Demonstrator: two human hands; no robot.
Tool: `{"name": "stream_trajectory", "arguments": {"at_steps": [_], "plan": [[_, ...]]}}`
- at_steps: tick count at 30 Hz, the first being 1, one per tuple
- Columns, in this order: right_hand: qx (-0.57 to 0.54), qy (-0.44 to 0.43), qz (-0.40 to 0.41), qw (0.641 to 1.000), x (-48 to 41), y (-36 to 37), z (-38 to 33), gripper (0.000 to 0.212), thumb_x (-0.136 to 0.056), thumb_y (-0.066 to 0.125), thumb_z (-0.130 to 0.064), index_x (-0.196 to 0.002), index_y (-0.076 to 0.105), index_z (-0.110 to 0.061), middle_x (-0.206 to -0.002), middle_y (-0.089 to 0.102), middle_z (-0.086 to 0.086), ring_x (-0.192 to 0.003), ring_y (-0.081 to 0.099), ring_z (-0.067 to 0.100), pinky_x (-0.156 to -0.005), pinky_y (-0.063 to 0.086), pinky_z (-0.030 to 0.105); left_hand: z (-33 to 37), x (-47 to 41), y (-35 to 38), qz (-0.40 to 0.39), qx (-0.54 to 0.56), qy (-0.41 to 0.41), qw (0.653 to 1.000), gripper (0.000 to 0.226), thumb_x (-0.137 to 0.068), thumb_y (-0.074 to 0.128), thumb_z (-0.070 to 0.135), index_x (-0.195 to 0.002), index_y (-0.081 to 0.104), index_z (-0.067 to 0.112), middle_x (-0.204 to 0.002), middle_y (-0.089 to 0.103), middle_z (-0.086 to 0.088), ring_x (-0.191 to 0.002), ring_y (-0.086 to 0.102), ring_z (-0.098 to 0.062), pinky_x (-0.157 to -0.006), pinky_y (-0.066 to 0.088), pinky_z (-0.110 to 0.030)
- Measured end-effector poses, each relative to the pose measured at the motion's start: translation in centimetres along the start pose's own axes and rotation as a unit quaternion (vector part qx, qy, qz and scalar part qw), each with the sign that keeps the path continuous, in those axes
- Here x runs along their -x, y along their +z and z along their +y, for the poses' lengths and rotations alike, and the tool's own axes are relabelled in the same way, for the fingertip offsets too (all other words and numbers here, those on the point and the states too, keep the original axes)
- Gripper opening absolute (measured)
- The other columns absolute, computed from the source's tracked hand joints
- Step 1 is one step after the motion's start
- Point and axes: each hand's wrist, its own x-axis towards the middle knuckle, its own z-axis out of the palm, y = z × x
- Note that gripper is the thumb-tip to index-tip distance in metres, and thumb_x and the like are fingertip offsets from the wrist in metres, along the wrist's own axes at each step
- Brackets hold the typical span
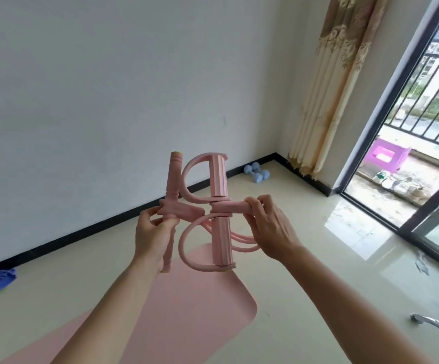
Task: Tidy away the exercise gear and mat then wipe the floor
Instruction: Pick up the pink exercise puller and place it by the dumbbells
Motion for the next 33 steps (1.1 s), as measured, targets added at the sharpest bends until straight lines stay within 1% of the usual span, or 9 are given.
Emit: {"name": "stream_trajectory", "arguments": {"at_steps": [3,6,10,13,18,22,26,30,33], "plan": [[0.03,0.037,0.0,0.999,-5.0,-0.4,5.7,0.026,-0.104,0.045,-0.032,-0.122,0.05,-0.015,-0.104,0.045,0.007,-0.066,0.048,0.022,-0.062,0.052,0.039,2.3,-5.3,7.2,-0.044,0.014,-0.006,0.999,0.04,-0.08,0.071,0.024,-0.115,0.051,0.021,-0.097,0.066,-0.008,-0.089,0.063,-0.023,-0.079,0.051,-0.038],[0.044,0.076,0.008,0.996,-9.0,-1.9,11.5,0.028,-0.099,0.052,-0.031,-0.122,0.05,-0.015,-0.103,0.044,0.006,-0.066,0.047,0.02,-0.062,0.053,0.039,5.2,-9.4,14.7,-0.087,0.021,-0.009,0.996,0.051,-0.073,0.077,0.035,-0.114,0.051,0.022,-0.097,0.065,-0.005,-0.091,0.062,-0.021,-0.079,0.05,-0.037],[0.066,0.12,0.021,0.99,-13.6,-2.1,20.8,0.044,-0.091,0.063,-0.047,-0.119,0.052,-0.016,-0.103,0.046,0.005,-0.069,0.052,0.02,-0.059,0.05,0.033,7.2,-14.6,25.2,-0.127,0.012,0.024,0.992,0.044,-0.077,0.079,0.043,-0.108,0.052,0.025,-0.096,0.067,-0.001,-0.089,0.064,-0.019,-0.08,0.053,-0.034],[0.068,0.138,0.031,0.988,-18.0,-0.3,29.1,0.044,-0.091,0.063,-0.047,-0.119,0.054,-0.014,-0.103,0.047,0.007,-0.071,0.056,0.024,-0.056,0.052,0.034,7.7,-19.1,33.4,-0.134,0.013,0.043,0.99,0.036,-0.081,0.076,0.041,-0.104,0.051,0.029,-0.097,0.067,-0.001,-0.088,0.063,-0.017,-0.075,0.049,-0.027],[0.03,0.118,0.025,0.992,-27.2,2.5,42.9,0.043,-0.091,0.068,-0.037,-0.124,0.058,-0.012,-0.1,0.049,0.01,-0.068,0.056,0.025,-0.05,0.052,0.033,9.5,-26.7,47.7,-0.078,0.017,0.049,0.996,0.034,-0.085,0.075,0.034,-0.107,0.052,0.023,-0.103,0.066,0.005,-0.093,0.062,-0.009,-0.07,0.045,-0.021],[0.013,0.091,-0.003,0.996,-36.1,3.1,51.1,0.038,-0.092,0.064,-0.041,-0.121,0.057,-0.016,-0.098,0.049,0.009,-0.067,0.054,0.024,-0.049,0.045,0.028,12.9,-32.4,56.1,-0.015,0.023,0.016,0.999,0.04,-0.082,0.074,0.034,-0.112,0.05,0.021,-0.101,0.064,0.006,-0.09,0.061,-0.009,-0.066,0.043,-0.023],[0.002,0.053,-0.032,0.998,-45.3,4.8,56.3,0.04,-0.096,0.053,-0.049,-0.123,0.055,-0.019,-0.102,0.048,0.009,-0.068,0.053,0.026,-0.05,0.05,0.034,15.4,-38.6,60.6,0.037,0.026,0.005,0.999,0.046,-0.08,0.074,0.037,-0.113,0.048,0.019,-0.1,0.062,0.003,-0.09,0.059,-0.009,-0.066,0.041,-0.024],[-0.015,0.023,-0.042,0.999,-53.5,8.8,60.3,0.039,-0.096,0.057,-0.045,-0.124,0.056,-0.018,-0.103,0.049,0.01,-0.068,0.054,0.027,-0.051,0.042,0.029,15.9,-46.4,63.7,0.068,0.039,-0.004,0.997,0.048,-0.077,0.075,0.044,-0.11,0.047,0.024,-0.104,0.06,0.005,-0.098,0.058,-0.009,-0.07,0.04,-0.024],[-0.016,0.022,-0.067,0.997,-59.3,13.3,63.6,0.04,-0.097,0.054,-0.046,-0.127,0.055,-0.019,-0.108,0.048,0.009,-0.074,0.056,0.027,-0.054,0.043,0.03,15.2,-53.0,66.6,0.08,0.057,-0.018,0.995,0.046,-0.076,0.073,0.048,-0.107,0.045,0.029,-0.106,0.06,0.008,-0.1,0.057,-0.007,-0.073,0.041,-0.026]]}}
